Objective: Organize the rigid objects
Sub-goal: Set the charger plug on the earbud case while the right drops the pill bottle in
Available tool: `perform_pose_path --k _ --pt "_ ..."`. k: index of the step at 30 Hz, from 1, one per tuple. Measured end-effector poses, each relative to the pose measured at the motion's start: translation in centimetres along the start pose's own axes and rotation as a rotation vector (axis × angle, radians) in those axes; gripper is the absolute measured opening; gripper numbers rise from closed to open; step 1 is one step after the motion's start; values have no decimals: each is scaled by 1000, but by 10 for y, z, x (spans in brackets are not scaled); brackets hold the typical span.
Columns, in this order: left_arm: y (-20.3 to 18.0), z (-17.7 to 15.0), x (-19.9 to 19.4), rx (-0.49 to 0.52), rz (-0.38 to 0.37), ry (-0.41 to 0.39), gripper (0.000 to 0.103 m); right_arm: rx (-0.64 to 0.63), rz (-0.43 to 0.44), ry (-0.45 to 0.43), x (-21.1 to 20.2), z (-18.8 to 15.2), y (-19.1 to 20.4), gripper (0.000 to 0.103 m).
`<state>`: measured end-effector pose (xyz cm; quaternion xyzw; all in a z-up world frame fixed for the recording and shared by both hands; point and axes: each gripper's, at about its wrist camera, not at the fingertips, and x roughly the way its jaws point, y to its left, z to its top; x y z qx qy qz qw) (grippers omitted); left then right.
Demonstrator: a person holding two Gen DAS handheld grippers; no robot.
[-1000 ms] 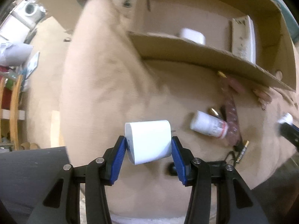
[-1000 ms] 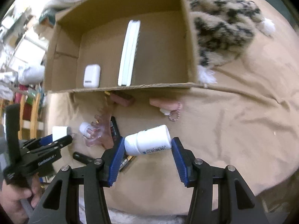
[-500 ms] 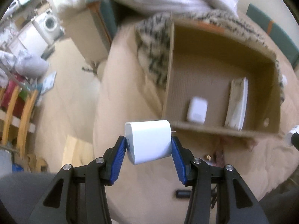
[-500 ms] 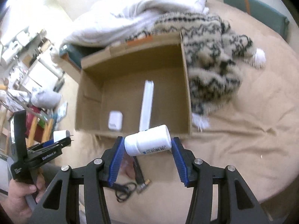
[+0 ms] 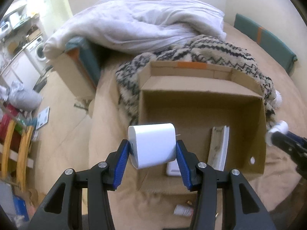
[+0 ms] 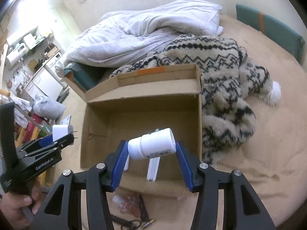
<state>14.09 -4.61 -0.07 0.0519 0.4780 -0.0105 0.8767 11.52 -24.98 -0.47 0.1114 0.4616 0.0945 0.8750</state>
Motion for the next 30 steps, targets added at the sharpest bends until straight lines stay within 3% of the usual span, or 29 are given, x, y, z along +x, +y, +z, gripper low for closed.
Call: perform_pose_path --k 5,15,30 --pt "-23 8 21 63 -5 -13 45 3 -16 43 29 7 -5 54" --pt "-43 -12 80 88 -65 89 45 -16 -61 158 73 -15 -9 54" --pt "-52 -24 110 134 -17 127 45 -32 -115 243 103 -28 -8 54"
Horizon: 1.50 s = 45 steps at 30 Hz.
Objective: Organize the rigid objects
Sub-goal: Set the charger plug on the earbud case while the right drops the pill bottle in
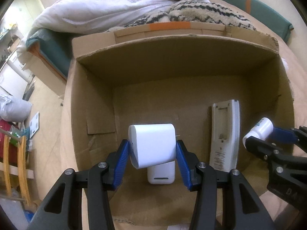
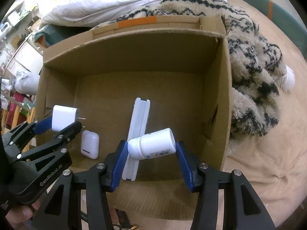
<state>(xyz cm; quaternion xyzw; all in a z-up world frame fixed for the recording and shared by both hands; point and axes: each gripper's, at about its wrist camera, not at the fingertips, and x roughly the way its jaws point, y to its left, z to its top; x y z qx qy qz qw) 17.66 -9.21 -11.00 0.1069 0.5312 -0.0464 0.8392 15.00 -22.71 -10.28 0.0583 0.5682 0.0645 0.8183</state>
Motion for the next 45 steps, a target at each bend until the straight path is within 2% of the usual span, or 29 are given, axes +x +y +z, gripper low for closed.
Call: perform_pose_path --k 5,21,25,30,32,33,41,43,45 --pt "4 0 7 -26 -21 27 45 -16 -2 -5 1 0 3 54" --pt "1 -2 15 -21 -13 48 45 -19 3 -5 -1 1 7 54" --pt "2 -2 15 -23 -13 54 46 -3 27 -4 0 3 7 54" --pt "-2 0 8 -7 -20 32 47 29 72 -46 -12 6 5 76" --pt "-5 0 4 2 -24 22 66 27 74 -65 -17 7 6 76" --pt "-6 0 3 3 -18 16 69 30 77 -74 -20 8 6 76" --pt "-6 0 -2 -6 -19 17 70 50 73 -80 -24 11 4 79" --pt "-4 0 -4 -15 -22 17 70 52 73 -80 -25 11 4 87" --pt "-2 0 -5 -22 -22 13 70 57 64 -82 -26 10 4 100"
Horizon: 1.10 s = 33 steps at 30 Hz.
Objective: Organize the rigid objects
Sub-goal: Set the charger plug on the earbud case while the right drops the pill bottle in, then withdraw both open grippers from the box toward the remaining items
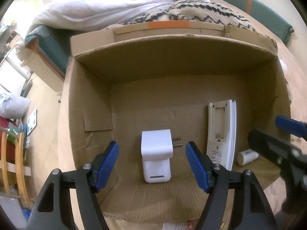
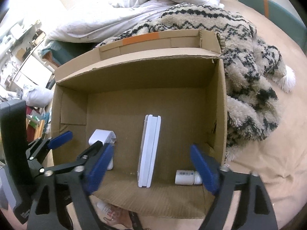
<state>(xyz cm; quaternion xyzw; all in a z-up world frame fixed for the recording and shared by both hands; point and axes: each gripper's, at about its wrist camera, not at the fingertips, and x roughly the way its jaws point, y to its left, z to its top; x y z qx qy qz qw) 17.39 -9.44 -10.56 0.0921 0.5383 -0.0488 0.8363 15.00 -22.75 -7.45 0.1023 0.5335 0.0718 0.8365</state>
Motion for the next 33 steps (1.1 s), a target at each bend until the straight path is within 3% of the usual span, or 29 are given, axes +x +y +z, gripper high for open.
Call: perform_pose_path --k 17,33 --pt "22 -6 -46 -50 -6 -35 70 9 -16 -64 -44 -5 0 103" --pt "54 -55 -69 -136 -13 -15 70 11 -12 -24 -62 -47 0 103"
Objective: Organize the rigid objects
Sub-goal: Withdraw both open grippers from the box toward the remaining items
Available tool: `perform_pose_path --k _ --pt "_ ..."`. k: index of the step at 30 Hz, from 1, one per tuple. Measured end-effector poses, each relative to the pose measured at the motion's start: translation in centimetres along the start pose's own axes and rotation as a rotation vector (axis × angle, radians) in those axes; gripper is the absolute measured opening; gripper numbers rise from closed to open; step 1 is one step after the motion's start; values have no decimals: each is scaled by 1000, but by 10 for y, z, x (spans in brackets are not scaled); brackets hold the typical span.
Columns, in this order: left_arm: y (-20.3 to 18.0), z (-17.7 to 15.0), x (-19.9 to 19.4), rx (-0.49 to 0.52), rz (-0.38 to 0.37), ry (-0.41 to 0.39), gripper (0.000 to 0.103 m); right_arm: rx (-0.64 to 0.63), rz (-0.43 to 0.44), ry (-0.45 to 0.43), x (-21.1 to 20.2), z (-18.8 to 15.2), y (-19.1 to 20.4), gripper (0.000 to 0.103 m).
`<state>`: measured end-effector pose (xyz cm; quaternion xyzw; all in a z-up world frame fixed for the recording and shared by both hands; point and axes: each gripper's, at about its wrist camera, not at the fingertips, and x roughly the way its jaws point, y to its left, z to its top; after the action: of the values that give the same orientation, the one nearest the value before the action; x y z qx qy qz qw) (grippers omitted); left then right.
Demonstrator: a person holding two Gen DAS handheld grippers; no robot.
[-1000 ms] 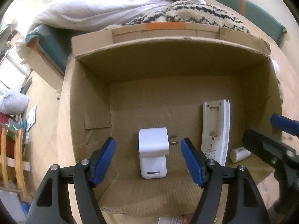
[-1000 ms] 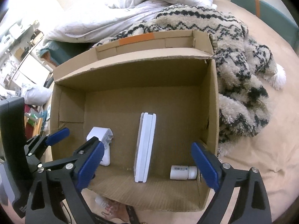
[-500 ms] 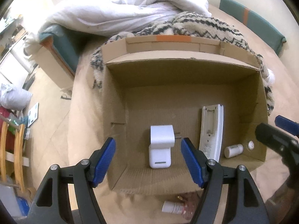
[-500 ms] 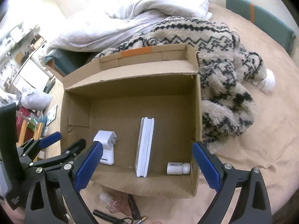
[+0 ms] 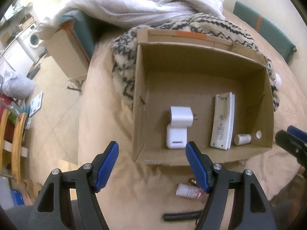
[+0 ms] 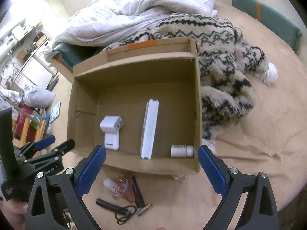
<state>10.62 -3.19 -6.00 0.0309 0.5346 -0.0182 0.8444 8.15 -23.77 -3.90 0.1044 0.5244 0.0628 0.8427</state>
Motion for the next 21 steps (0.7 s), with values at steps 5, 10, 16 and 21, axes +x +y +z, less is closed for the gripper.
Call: perform_pose_path --k 5,10,16,21 --pt "6 -12 0 -14 -2 10 70 40 22 55 6 -23 -4 103" --pt "5 -20 11 -11 -3 59 70 108 55 121 17 -37 -17 103" --pt "11 -21 18 -55 -4 89 70 177 74 209 44 -43 -30 103" --pt "13 -19 22 -80 -21 111 70 145 12 288 79 -48 -26 103"
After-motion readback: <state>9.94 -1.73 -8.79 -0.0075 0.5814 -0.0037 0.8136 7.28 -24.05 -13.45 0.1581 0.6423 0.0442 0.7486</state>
